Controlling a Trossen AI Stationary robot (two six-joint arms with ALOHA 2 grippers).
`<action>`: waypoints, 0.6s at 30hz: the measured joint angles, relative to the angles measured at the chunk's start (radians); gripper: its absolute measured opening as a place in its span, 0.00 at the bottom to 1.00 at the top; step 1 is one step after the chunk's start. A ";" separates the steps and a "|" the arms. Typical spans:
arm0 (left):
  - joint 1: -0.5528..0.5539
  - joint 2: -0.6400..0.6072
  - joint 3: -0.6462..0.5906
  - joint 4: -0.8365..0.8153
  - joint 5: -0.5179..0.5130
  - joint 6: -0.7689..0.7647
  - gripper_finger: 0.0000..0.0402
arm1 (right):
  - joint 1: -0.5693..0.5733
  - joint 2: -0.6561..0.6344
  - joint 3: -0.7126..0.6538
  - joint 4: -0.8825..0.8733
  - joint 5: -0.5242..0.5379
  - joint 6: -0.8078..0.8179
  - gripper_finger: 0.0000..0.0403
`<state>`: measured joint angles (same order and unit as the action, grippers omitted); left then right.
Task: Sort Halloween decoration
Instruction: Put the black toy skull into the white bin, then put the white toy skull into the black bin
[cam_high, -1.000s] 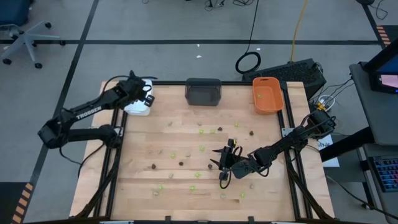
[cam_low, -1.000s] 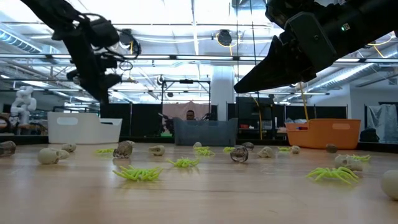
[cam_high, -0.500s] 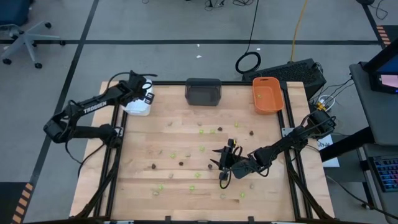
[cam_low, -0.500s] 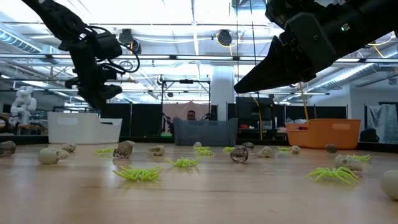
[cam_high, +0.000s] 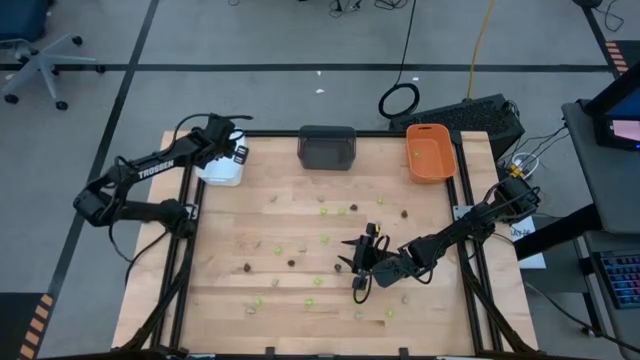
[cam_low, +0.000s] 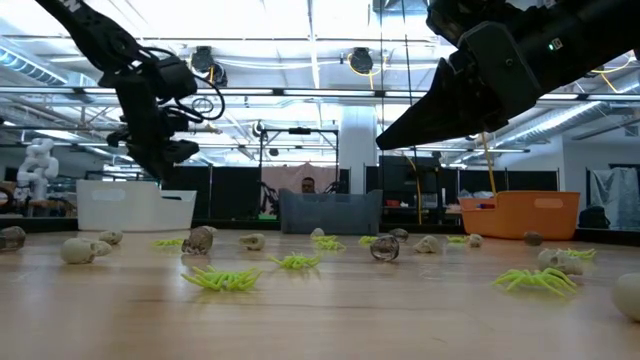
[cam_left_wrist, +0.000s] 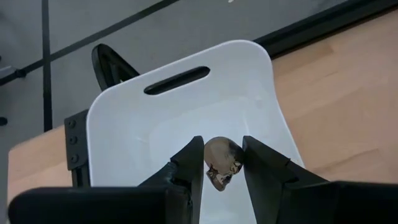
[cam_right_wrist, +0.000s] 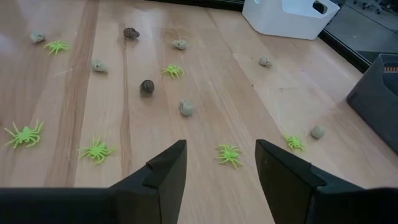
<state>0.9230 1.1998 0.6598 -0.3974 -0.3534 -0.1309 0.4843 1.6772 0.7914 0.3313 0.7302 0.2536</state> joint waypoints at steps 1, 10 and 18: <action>0.000 0.006 0.000 0.008 0.000 -0.004 0.26 | 0.000 0.000 0.000 0.000 -0.001 -0.004 0.44; 0.000 0.042 0.000 0.075 -0.014 -0.012 0.41 | 0.000 0.000 0.000 0.000 0.000 -0.038 0.44; -0.076 -0.050 0.003 0.078 0.001 0.042 0.42 | -0.026 0.000 0.000 0.000 0.002 -0.041 0.44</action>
<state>0.8468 1.1501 0.6624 -0.3195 -0.3524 -0.0888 0.4582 1.6772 0.7914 0.3314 0.7319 0.2129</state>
